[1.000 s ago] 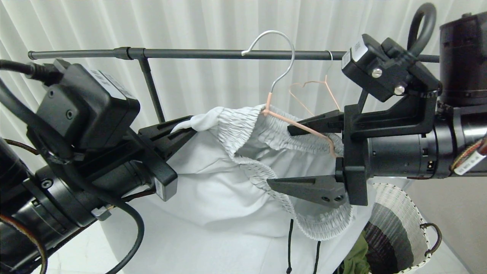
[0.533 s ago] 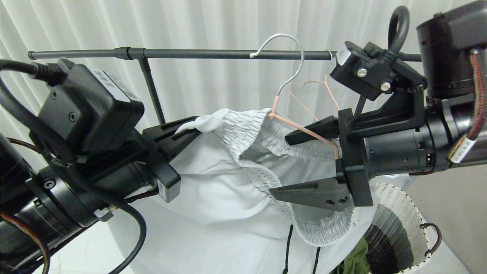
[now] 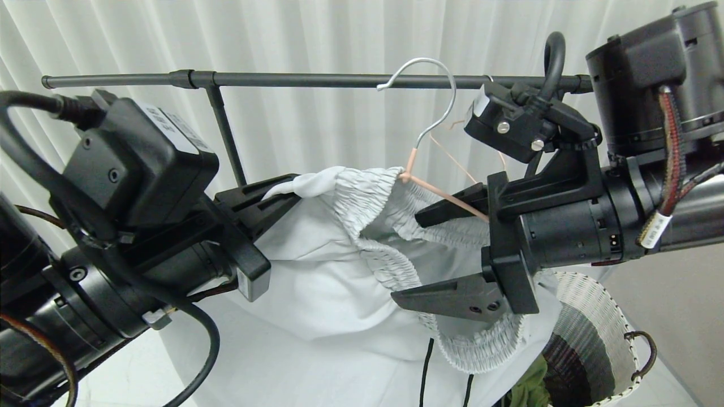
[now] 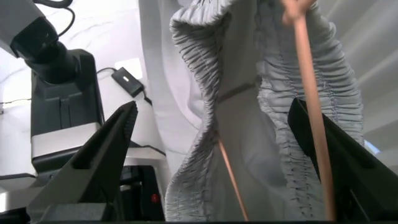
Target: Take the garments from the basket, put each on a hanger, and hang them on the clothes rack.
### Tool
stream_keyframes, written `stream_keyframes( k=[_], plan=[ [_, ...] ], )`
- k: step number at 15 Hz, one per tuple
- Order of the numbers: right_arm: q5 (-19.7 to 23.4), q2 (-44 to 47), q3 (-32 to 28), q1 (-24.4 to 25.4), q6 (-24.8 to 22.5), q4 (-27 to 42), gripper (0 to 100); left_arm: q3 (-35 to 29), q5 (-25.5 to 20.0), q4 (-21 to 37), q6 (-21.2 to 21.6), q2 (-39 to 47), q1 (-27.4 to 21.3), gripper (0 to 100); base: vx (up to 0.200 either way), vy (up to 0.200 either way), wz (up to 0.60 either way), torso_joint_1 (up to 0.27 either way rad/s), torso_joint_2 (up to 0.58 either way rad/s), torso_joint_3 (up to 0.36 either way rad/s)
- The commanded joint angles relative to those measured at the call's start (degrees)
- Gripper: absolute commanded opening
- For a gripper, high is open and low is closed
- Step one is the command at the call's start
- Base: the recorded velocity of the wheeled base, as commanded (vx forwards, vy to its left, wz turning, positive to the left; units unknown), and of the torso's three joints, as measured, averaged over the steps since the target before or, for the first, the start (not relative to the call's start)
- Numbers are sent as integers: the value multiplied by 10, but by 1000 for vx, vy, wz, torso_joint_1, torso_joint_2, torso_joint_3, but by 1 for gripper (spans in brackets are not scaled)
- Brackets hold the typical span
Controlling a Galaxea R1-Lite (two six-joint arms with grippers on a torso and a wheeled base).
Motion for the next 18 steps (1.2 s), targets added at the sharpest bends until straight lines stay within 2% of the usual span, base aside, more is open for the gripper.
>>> stream_keyframes(
  k=[1, 11, 12, 15, 18],
  plan=[
    [1, 1, 0, 0, 0, 0, 0, 0, 0, 0, 0, 1, 0, 0, 0, 0, 0, 0, 0, 0],
    [-5, -3, 0, 1, -1, -6, 0, 4, 4, 0, 17, 3, 3, 0, 0, 0, 0, 0, 0, 0],
    [-5, -5, 0, 1, -1, -6, 0, 3, 4, 0, 17, 4, 3, 100, 0, 0, 0, 0, 0, 0],
    [-6, -11, 7, 3, 7, -42, 0, 13, 4, 0, 16, 0, 22, 100, 0, 0, 0, 0, 0, 0],
    [-7, -24, 7, 22, 52, -52, 0, 33, 4, 0, 16, -13, 41, 100, 0, 0, 0, 0, 0, 0]
  ],
)
